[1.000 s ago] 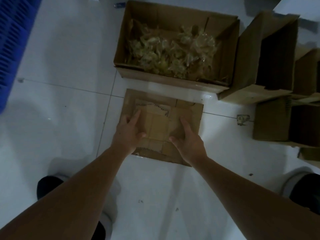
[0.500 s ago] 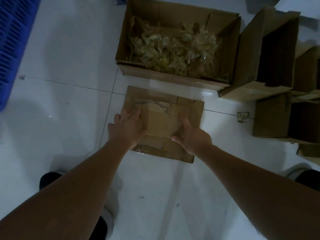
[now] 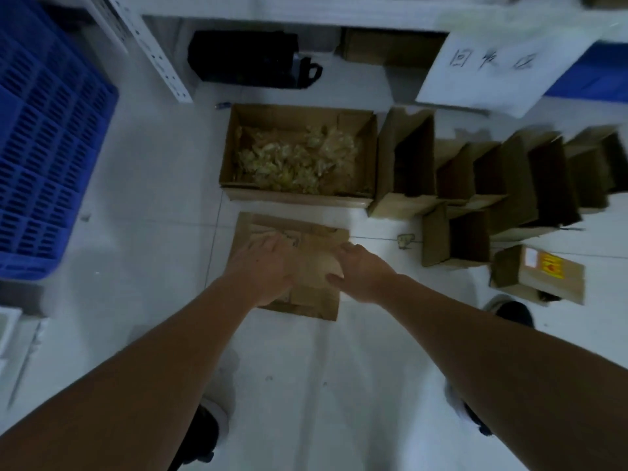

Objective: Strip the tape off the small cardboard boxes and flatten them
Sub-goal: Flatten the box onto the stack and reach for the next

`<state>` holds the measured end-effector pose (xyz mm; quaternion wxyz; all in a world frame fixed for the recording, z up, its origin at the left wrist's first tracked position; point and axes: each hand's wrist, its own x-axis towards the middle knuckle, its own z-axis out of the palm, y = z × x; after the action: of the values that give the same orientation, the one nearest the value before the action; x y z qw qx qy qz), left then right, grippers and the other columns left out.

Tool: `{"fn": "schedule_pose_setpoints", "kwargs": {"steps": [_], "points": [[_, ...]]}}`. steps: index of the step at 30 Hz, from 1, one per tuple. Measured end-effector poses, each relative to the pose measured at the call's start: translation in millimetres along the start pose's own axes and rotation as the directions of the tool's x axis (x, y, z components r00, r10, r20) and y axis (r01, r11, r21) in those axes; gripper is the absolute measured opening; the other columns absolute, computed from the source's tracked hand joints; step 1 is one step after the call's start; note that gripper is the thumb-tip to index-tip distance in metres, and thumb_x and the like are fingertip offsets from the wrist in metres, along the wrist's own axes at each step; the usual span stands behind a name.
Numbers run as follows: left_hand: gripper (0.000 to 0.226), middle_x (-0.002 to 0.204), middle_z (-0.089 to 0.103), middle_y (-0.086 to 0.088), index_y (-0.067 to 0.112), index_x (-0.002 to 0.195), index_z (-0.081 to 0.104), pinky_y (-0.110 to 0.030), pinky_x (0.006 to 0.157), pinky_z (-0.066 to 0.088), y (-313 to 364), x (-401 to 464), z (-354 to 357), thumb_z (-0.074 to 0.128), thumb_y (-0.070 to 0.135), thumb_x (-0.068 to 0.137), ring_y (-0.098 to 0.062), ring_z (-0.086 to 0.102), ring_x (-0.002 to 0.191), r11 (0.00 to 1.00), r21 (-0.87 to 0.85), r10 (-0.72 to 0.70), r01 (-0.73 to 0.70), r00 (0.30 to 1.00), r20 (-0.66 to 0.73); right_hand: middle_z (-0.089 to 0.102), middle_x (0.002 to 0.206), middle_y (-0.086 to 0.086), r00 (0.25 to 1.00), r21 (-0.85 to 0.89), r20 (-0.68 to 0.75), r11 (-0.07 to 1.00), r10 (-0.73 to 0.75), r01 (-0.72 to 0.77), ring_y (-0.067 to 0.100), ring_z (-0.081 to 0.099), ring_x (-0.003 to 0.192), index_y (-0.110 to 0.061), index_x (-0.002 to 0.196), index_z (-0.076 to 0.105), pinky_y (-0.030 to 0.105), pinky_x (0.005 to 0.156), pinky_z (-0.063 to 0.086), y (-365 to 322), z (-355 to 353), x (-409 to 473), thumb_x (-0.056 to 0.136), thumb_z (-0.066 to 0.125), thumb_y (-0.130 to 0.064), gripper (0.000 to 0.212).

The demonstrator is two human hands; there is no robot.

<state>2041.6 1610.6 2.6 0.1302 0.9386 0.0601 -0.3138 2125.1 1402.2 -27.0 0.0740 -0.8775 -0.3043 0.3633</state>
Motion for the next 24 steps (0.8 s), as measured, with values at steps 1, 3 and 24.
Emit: {"fn": "schedule_pose_setpoints", "kwargs": {"steps": [1,3,24], "points": [[0.070,0.164,0.032,-0.010,0.014,0.158,0.030,-0.046,0.123,0.027,11.8,-2.9,-6.6,0.036,0.052,0.101,-0.028,0.031,0.150,1.000,0.013,0.019,-0.019,1.000,-0.016,0.038,0.156,0.009,1.000,-0.020,-0.021,1.000,-0.007,0.006,0.029,0.039,0.141,-0.017,0.155,0.032,0.043,0.111,0.041,7.5,-9.2,-15.1,0.101,0.052,-0.047,0.066],[0.074,0.167,0.027,-0.008,0.016,0.162,0.022,-0.047,0.125,0.025,38.7,-8.4,-17.1,0.031,0.058,0.101,-0.027,0.028,0.152,0.999,0.033,0.043,-0.042,0.999,-0.032,0.023,0.166,0.006,0.998,-0.048,-0.065,0.999,0.010,-0.013,0.027,0.023,0.151,-0.020,0.159,0.027,0.042,0.119,0.029,26.2,-26.2,-44.8,0.101,0.052,-0.050,0.070],[0.078,0.173,0.012,-0.007,0.016,0.165,0.015,-0.042,0.127,0.010,148.7,76.4,-39.1,0.041,0.058,0.105,-0.027,0.014,0.158,0.971,0.184,0.162,-0.155,0.987,-0.024,0.020,0.167,0.007,0.969,-0.050,-0.173,0.981,0.177,-0.188,0.029,0.037,0.147,-0.014,0.159,0.023,0.041,0.115,0.037,119.7,-107.1,-9.6,0.104,0.052,-0.025,0.064]]}}
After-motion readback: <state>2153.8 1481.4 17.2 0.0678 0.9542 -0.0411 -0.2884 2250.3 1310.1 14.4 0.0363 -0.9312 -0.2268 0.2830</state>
